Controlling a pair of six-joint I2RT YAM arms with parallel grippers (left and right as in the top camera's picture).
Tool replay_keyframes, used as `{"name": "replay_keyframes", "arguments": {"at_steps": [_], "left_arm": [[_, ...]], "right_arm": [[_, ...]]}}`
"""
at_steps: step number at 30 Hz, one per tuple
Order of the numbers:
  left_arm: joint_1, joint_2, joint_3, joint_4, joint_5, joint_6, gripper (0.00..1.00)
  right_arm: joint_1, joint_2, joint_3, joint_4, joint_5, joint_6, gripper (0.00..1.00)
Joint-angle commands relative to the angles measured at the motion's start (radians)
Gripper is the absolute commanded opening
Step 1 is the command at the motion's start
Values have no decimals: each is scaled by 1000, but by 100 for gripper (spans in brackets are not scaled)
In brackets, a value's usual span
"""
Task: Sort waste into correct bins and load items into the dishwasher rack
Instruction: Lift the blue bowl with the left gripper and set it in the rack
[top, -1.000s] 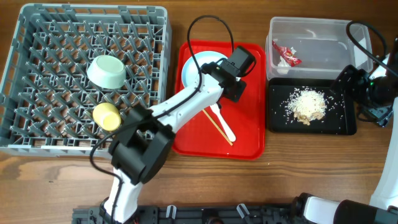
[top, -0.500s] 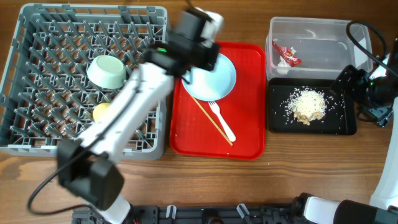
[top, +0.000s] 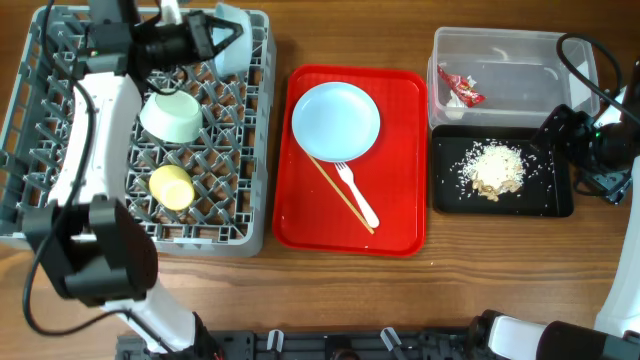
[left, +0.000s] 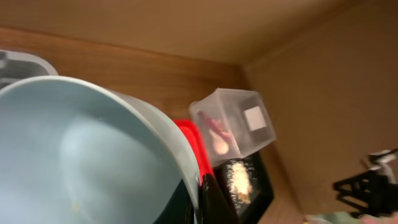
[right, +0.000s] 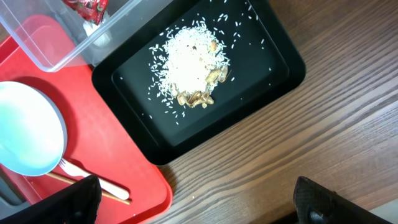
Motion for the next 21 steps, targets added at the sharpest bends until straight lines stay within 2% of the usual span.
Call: {"name": "replay_keyframes", "arguments": {"at_steps": [1, 5, 17, 18, 19, 20, 21], "left_arm": [[32, 87, 2, 95, 138, -130, 4], [45, 158, 2, 209, 153, -232, 4], [121, 257, 2, 241, 151, -232, 4], [132, 257, 2, 230, 151, -228, 10], [140, 257, 2, 207, 147, -215, 27], [147, 257, 2, 179, 140, -187, 33], [156, 257, 2, 136, 129, -163, 29]], "right_arm": [[0, -20, 10, -3, 14, -14, 100], [0, -20, 10, -4, 14, -21, 100], [0, -20, 10, -16, 14, -33, 100], [0, -20, 10, -16, 14, -33, 100], [0, -20, 10, -16, 14, -33, 100], [0, -20, 10, -16, 14, -33, 100], [0, -20, 10, -16, 14, -33, 100]]}}
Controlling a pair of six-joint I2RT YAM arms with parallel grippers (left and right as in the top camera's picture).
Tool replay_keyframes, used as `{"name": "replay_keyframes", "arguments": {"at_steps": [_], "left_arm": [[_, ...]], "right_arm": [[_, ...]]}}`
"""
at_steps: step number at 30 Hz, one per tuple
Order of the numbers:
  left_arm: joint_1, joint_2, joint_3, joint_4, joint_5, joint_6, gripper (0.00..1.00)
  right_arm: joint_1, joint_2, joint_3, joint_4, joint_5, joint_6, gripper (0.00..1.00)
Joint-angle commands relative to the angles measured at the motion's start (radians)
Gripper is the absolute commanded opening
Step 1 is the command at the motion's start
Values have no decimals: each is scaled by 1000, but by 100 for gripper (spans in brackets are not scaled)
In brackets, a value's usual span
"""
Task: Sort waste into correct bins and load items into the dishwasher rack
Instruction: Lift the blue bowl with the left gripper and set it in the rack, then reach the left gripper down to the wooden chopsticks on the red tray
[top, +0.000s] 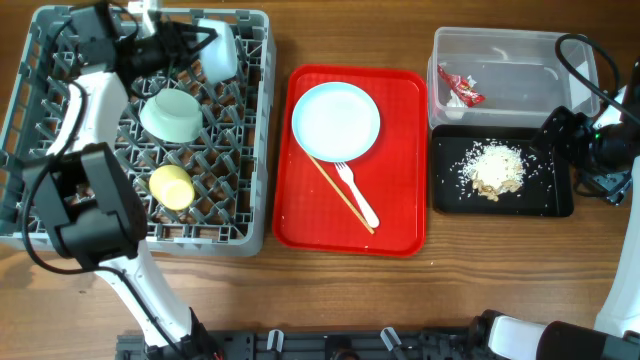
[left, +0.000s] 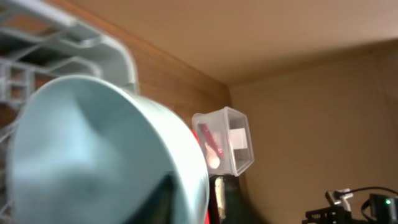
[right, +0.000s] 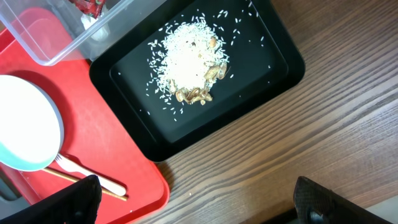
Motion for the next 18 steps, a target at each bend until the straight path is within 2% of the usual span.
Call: {"name": "replay_keyframes", "arguments": {"at_steps": [1, 4, 6, 7, 9, 10, 18], "left_arm": [[36, 25, 3, -82, -18, 75, 28], [66, 25, 3, -113, -21, 100, 31], [90, 25, 3, -135, -20, 99, 55], [104, 25, 3, -149, -20, 99, 71], [126, 25, 3, -154, -20, 100, 83], [139, 25, 3, -155, -20, 100, 100], [221, 2, 3, -166, -26, 99, 100]], "right_arm": [[0, -20, 10, -5, 14, -14, 100], [0, -20, 10, -5, 14, -15, 100], [0, -20, 10, -4, 14, -14, 100], [0, -20, 10, -5, 14, -15, 100], [0, -20, 10, -5, 14, -19, 100], [0, -20, 10, -7, 14, -19, 100], [0, -20, 10, -13, 14, -19, 100]]}}
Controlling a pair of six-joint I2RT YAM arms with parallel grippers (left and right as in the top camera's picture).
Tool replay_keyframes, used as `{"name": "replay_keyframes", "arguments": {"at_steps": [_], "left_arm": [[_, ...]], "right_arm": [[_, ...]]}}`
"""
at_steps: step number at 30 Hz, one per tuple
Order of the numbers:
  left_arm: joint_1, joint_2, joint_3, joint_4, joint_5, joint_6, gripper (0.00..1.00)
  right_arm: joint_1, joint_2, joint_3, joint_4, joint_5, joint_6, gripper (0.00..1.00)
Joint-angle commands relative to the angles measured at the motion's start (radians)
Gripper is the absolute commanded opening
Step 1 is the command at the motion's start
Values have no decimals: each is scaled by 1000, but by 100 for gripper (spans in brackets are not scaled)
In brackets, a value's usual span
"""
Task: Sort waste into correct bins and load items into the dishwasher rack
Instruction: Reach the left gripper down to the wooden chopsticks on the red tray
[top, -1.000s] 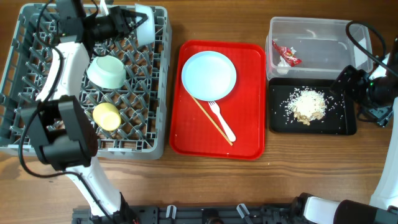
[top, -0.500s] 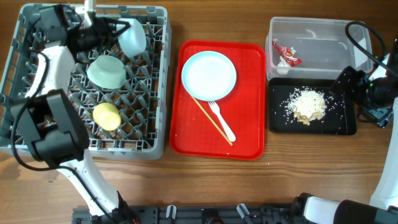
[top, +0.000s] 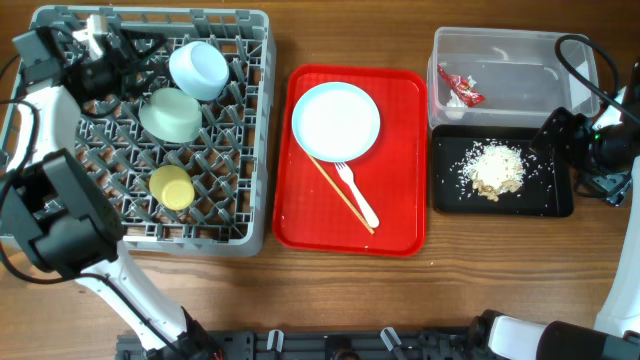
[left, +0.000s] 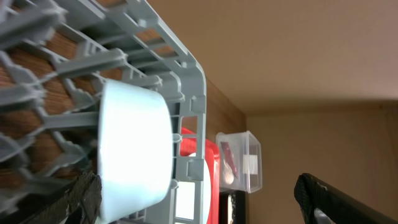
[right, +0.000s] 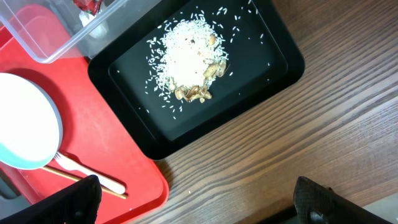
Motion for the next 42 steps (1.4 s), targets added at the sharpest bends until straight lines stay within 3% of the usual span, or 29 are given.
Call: {"name": "replay_keyframes", "arguments": {"at_steps": [1, 8, 11, 17, 25, 26, 28, 31, 37, 42], "left_arm": [[29, -16, 3, -6, -19, 16, 100], [-29, -212, 3, -76, -226, 25, 100], [-154, -309, 3, -205, -417, 98, 100], [-497, -375, 3, -346, -777, 99, 100], [-842, -360, 2, -428, -926, 97, 100], [-873, -359, 2, -449, -974, 64, 100], [-921, -357, 2, -534, -1062, -150, 100], [-955, -348, 2, -653, -1062, -359, 100], [-982, -292, -103, -652, -1065, -488, 100], [-1014, -236, -185, -571, -1062, -490, 100]], "right_arm": [[0, -20, 10, -4, 14, -18, 100], [0, -20, 10, -2, 14, -18, 100], [0, -20, 10, -2, 14, -18, 100], [0, -20, 10, -2, 14, -18, 100], [0, -20, 10, -2, 14, -18, 100], [0, -20, 10, -2, 14, -18, 100], [0, -20, 10, -3, 14, -18, 100], [0, -20, 10, -3, 13, -18, 100], [0, -20, 10, -3, 6, -19, 100], [0, -20, 10, -4, 6, -18, 100]]}}
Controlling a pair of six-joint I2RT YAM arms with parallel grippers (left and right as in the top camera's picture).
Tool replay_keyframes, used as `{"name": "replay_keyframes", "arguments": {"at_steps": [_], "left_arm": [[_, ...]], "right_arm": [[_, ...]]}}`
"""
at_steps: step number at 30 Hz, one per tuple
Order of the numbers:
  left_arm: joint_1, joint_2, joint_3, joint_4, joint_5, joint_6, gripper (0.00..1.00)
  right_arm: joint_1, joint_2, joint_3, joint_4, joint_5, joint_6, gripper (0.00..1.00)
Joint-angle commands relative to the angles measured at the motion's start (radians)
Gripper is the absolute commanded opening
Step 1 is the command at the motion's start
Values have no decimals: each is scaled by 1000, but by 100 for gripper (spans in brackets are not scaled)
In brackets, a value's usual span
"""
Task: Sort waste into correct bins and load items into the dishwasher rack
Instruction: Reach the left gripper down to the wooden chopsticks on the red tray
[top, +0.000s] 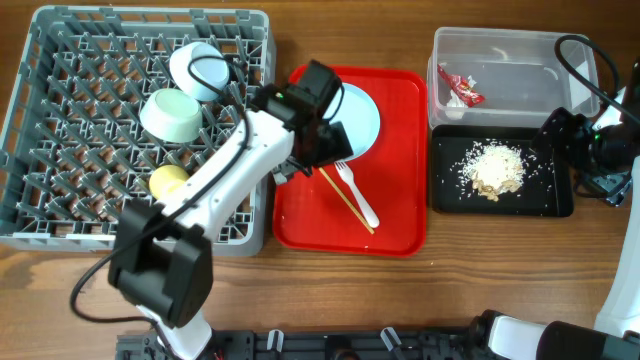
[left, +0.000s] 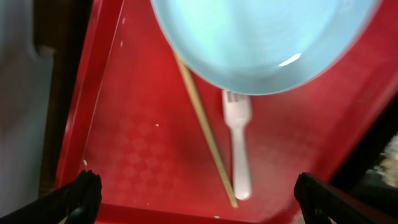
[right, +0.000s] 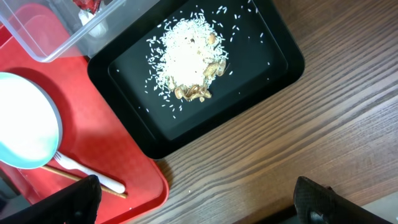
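Observation:
My left gripper (top: 322, 140) hangs open over the red tray (top: 300, 215), nothing between its fingers (left: 87, 194). Just ahead of it lies the light blue plate (left: 261, 43), partly under my arm in the overhead view. A white fork (left: 239, 149) and a wooden chopstick (left: 205, 137) lie below the plate. The grey dishwasher rack (top: 60, 215) holds a blue bowl (top: 197, 68), a pale green bowl (top: 172, 115) and a yellow cup (top: 168, 182). My right gripper (right: 199, 205) is open over bare table beside the black tray (right: 273, 56) of rice (right: 186, 59).
A clear bin (top: 520, 70) at the back right holds a red wrapper (top: 462, 88). The black tray (top: 550, 195) sits just in front of it. Cables run along the table's right edge by my right arm (top: 590, 145).
My left gripper has gone from the rack's back left corner to over the red tray, above the plate's near edge, still open. The blue bowl stays in the rack. The right arm is unmoved.
My left gripper held the blue bowl over the rack's back right, then lower in the rack. Then the bowl sat in the rack and the gripper stood open at the back left. Now it is open over the red tray. The right gripper stayed by the black tray.

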Motion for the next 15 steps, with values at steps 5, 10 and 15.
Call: {"name": "replay_keyframes", "arguments": {"at_steps": [5, 10, 15], "left_arm": [[-71, 97, -77, 40, -58, -65, 95], [-106, 179, -78, 47, -85, -64, 95], [-124, 208, -79, 46, -85, -64, 95]], "right_arm": [[0, -20, 10, -3, 6, -18, 100], [0, -20, 10, -4, 7, -18, 100], [0, -20, 10, -4, 7, -19, 100]]}}
